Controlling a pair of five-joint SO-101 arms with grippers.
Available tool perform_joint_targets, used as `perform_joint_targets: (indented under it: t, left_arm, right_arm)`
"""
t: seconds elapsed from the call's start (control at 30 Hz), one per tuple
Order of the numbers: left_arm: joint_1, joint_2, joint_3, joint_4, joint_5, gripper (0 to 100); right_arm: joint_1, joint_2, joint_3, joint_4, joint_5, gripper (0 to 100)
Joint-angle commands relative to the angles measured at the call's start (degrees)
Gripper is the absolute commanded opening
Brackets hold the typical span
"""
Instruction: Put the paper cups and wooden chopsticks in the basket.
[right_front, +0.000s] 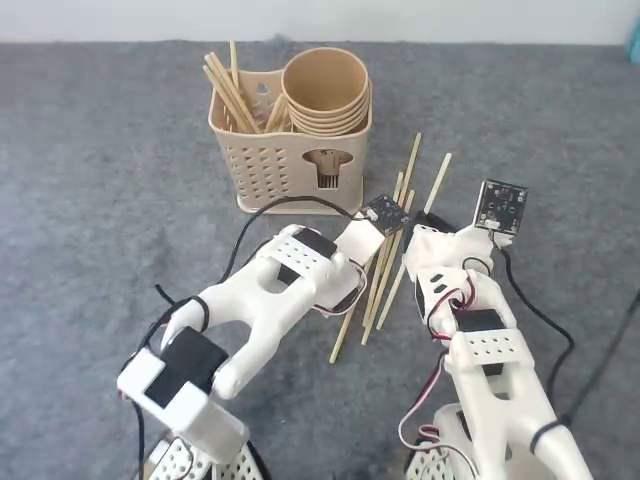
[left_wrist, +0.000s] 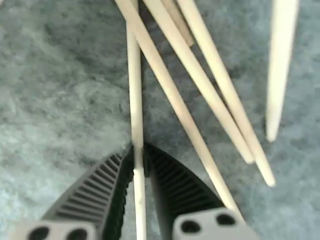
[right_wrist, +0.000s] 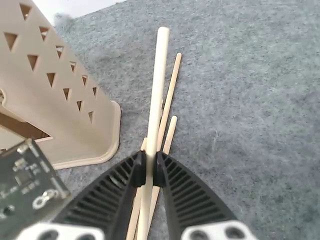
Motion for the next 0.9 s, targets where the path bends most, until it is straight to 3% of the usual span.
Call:
perform_joint_targets:
  t: [0.0, 0.57, 0.87]
  left_arm:
    - [1.1, -9.8, 1.2, 4.1, -0.4, 1]
    - [-0.1, -52.8, 24.8, 4.8, -0.7, 1]
    - [-16.0, -77.7, 29.7, 3.9, -4.0, 1]
  right_arm:
    - [-0.1, -0.4, -0.5, -1.2, 0.8, 0.8]
    - [-0.1, -0.4, -0.5, -1.2, 0.6, 0.8]
    - [0.0, -0.5, -0.5, -1.2, 0.6, 0.8]
